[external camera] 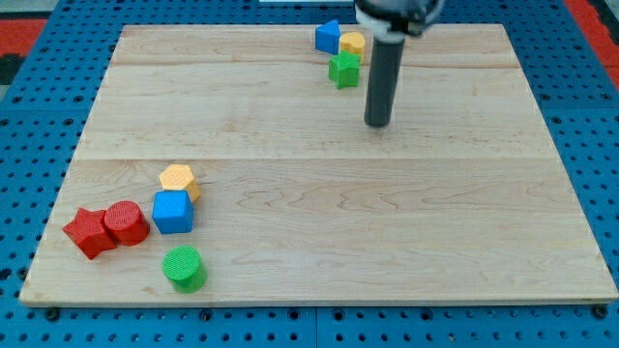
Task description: Place your arm to the left of the green circle
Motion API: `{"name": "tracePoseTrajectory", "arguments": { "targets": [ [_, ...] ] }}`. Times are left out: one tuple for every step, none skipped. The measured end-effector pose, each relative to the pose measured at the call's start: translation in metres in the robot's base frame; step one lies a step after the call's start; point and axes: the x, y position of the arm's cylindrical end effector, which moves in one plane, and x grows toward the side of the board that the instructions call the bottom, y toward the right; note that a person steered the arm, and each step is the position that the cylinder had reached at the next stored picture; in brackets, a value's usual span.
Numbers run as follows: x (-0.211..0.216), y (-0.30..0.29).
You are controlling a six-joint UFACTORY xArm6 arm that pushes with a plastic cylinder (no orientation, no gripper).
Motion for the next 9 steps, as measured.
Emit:
{"name": "tracePoseTrajectory", "arguments": {
  "targets": [
    [0.074,0.000],
    [0.111,-0.001],
    [0.111,-0.001],
    [0.111,-0.004],
    [0.112,-0.043],
    [0.112,-0.078],
    [0.112,-0.079],
    [0.116,-0.123],
    [0.123,-0.174]
  ]
}}
